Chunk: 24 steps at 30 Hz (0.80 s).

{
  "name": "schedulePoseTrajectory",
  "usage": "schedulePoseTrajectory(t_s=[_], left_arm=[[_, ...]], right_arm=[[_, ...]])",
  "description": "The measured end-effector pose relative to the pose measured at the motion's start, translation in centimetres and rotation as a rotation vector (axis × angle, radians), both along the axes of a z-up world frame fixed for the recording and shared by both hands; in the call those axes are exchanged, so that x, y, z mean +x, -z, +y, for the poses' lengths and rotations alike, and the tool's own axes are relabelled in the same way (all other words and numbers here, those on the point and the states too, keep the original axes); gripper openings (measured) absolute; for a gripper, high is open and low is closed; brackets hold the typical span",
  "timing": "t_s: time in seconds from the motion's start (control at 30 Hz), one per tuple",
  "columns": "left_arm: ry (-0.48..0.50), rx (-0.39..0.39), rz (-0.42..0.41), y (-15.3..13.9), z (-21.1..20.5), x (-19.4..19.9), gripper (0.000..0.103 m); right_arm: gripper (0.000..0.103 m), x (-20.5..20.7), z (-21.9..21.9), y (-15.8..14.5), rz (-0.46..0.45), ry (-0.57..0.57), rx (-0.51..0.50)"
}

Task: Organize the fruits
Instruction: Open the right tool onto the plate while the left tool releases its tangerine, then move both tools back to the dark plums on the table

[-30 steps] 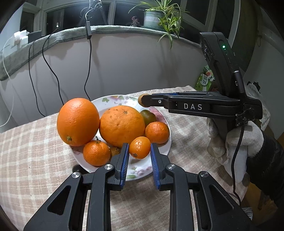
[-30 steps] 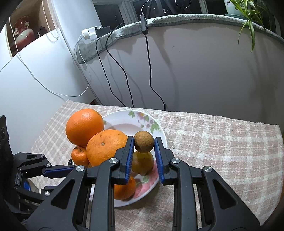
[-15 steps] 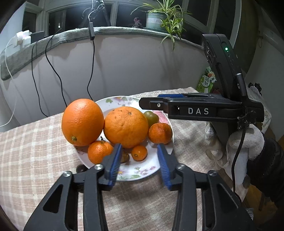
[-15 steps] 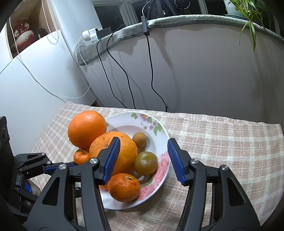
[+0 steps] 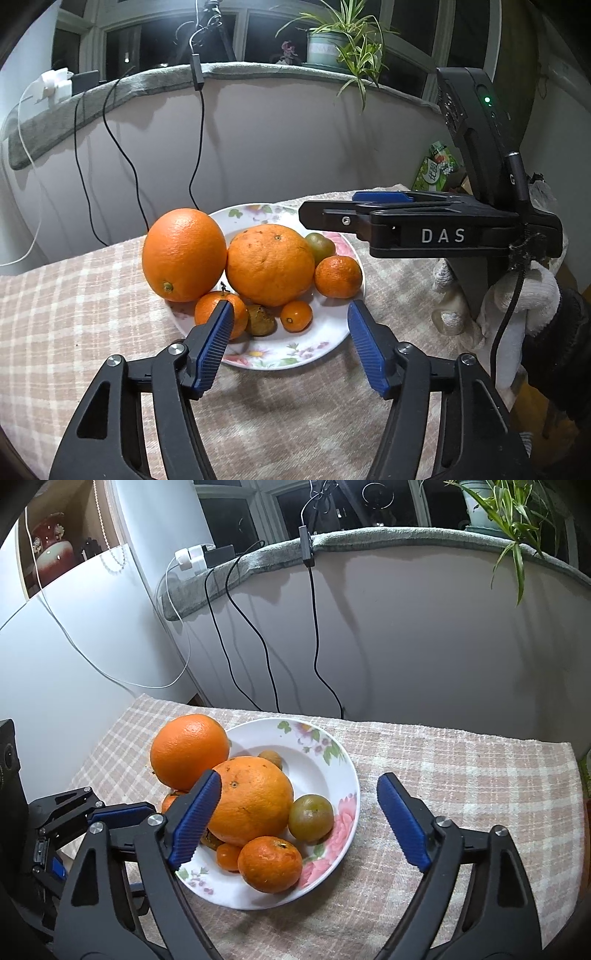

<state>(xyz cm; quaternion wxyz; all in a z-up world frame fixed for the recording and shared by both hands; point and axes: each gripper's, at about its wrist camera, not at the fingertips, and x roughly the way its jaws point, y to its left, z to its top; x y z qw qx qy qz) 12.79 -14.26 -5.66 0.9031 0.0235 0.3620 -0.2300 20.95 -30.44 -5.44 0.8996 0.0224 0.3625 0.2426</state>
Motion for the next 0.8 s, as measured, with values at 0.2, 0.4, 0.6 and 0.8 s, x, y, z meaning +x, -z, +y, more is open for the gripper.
schedulePoseTrajectory(t_s=[0.2,0.4,0.6,0.8], left_arm=[[-0.009,-0.004,-0.007,-0.3,0.5,-0.4,0.064],[-0.017,-0.011,-0.014,-0.6,1.1,-0.7,0.064],[-0.027,-0.018,-0.021,-0.8,1.8,-1.1,0.064],[-0.04,-0.023,-0.026,-0.9,2.7,-1.6,0.064]], right_arm=[[0.09,-0.5,0.1,-0.4,-0.002,0.005,-0.008],[0.09,-1.3,0.3,-0.8,-0.021,0.014,-0.018],[0.09,-2.4,0.3,-1.4,-0.05,0.032,-0.007],[0.09,-3.5,0.9,-1.8,-0.057,0.027,-0.032]])
